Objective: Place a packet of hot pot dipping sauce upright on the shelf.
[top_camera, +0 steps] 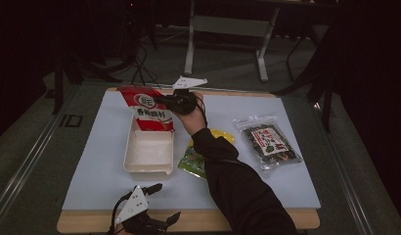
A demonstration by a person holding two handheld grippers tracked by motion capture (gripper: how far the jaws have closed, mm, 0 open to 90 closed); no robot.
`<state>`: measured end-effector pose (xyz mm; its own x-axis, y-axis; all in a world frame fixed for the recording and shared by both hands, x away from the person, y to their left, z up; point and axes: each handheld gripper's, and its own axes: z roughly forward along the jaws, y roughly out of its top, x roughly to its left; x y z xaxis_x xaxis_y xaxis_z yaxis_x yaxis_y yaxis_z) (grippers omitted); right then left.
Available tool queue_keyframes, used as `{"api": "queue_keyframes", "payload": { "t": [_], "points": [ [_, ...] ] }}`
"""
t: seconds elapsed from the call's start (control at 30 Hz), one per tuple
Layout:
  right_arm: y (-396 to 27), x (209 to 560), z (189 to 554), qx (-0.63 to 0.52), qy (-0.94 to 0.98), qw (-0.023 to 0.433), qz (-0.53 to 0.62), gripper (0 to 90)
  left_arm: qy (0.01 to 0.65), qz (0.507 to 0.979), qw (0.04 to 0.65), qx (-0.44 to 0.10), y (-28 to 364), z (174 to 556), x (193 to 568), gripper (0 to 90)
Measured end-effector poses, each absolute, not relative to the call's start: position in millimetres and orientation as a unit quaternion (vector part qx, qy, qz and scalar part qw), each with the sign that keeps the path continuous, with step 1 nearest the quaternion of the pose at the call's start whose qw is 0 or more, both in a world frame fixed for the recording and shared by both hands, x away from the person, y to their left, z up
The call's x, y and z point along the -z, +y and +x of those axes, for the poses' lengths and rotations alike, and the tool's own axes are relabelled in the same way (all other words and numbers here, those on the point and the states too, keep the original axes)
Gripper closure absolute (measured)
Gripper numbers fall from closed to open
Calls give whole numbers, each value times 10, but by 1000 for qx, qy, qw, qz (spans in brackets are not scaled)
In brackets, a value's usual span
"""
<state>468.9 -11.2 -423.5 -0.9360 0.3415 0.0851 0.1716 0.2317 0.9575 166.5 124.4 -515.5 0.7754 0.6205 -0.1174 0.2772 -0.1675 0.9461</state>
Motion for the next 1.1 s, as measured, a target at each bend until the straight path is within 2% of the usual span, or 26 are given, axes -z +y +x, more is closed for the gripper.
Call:
{"api": "queue_keyframes", "payload": {
  "t": [0.17,0.33,0.6,0.67,0.9,1.1],
  "points": [
    [-133,4241,4676,-609,772,58,171,892,299,751,570,-150,1237,1669,5158,24],
    [-91,4185,4633,-623,761,68,167,891,299,751,569,-149,1238,1666,5159,23],
    [-178,4393,4686,-630,750,38,197,889,298,752,569,-151,1240,1661,5159,23],
    [-193,4419,4676,-620,757,46,200,885,297,753,567,-151,1233,1664,5163,23],
    [-271,4357,4644,-573,793,64,195,743,295,757,564,-150,1214,1674,5177,23],
    [-366,4321,4564,-545,812,73,195,691,293,760,560,-151,1186,1679,5179,23]
  ]
}}
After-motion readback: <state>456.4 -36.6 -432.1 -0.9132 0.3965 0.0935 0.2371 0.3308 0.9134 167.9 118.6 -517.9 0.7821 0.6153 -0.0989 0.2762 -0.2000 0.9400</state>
